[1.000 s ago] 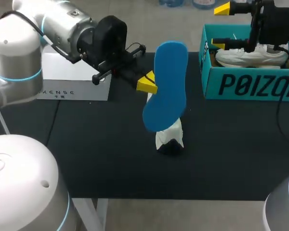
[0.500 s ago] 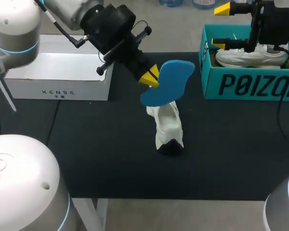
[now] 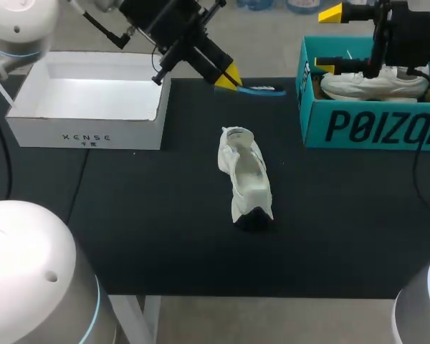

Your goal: Take the shoe out of the shoebox, open the shoe tongue, remove and reinsert the insole, then place the shoe into the shoebox

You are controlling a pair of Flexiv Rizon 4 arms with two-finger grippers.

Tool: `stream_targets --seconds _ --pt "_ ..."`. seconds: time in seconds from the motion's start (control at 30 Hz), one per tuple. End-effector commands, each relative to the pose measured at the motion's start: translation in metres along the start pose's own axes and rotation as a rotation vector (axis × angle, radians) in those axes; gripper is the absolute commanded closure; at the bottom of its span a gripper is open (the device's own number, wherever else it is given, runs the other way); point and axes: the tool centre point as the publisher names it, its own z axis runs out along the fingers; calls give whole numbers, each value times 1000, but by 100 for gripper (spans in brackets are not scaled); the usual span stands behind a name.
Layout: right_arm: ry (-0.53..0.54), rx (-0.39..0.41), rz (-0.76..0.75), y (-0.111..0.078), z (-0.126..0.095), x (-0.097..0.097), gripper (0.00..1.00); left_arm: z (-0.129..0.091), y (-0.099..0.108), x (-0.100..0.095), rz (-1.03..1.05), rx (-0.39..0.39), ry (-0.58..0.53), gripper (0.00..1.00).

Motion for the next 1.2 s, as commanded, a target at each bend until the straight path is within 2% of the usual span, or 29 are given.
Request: stream_targets --seconds 0.03,0.23,0.43,0.57,0.67,0.77,0.93,1.2 --pt "-1 0 1 1 2 0 0 -5 4 -4 475 -408 -140 100" --pt "-4 4 1 1 2 0 0 -7 11 -6 639 -481 -132 100" --pt "-17 31 -4 -3 4 4 0 -5 13 -14 726 -476 -204 100" --pt "-15 52 -16 -6 8 13 0 -5 17 -22 685 -429 -267 100" --pt "0 64 -25 -9 10 18 0 -6 20 -30 554 -331 -344 100" --pt "15 63 -30 -11 11 21 0 -4 20 -33 498 -269 -363 100" --pt "28 62 -41 -12 12 24 0 0 21 -36 478 -222 -319 100" --pt "2 115 -57 -23 23 19 0 4 32 -34 508 -218 -221 100"
